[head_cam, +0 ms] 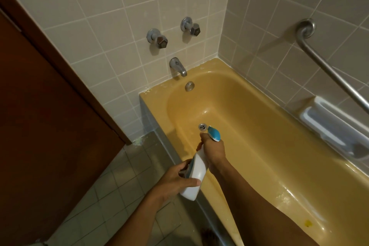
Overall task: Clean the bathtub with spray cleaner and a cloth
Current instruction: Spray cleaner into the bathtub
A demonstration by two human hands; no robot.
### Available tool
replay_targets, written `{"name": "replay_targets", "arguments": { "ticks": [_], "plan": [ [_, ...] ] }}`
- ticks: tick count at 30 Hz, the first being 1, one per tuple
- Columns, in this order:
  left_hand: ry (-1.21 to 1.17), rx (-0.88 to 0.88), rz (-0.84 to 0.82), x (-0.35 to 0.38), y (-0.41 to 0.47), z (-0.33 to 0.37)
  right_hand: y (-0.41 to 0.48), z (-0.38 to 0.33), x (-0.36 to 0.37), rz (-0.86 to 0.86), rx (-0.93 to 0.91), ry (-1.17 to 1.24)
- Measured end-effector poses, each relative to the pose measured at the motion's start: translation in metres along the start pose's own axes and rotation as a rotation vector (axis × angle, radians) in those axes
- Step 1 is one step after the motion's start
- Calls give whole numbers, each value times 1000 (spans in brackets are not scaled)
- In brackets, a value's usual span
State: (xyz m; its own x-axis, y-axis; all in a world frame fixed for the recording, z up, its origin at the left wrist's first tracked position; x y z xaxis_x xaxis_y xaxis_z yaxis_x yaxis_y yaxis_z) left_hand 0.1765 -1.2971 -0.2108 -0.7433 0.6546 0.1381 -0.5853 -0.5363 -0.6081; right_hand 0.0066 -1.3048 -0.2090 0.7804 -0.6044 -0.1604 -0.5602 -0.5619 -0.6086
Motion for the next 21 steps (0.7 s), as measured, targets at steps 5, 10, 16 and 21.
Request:
{"name": "replay_targets", "arguments": {
  "ticks": [5, 10, 16, 21],
  "plan": [
    [-7, 2, -4, 0, -21, -8, -20, 4, 1, 29, -90, -9],
    [7, 13, -25, -2, -40, -17, -44, 17, -9, 135, -47, -6],
    [30, 40, -34, -4, -61, -21, -67, 22, -1, 91, -81, 18],
    [14, 55, -48, -3, -70, -23, -80, 18, -5, 87, -136, 14]
  ]
}}
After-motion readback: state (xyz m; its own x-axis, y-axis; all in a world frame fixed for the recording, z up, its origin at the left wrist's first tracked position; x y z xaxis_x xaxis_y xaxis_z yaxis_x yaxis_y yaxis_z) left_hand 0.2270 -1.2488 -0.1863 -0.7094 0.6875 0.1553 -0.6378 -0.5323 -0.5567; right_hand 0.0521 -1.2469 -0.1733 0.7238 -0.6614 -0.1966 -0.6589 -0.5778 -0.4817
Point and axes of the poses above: each hand's wrist, its own y-axis towards the middle knuckle, its own x-axis out of the palm, z = x × y, the point moved 10 cm from there along y, towards the middle knuckle, and after that the axes turned 12 degrees about -y, right-handed, at the moved point
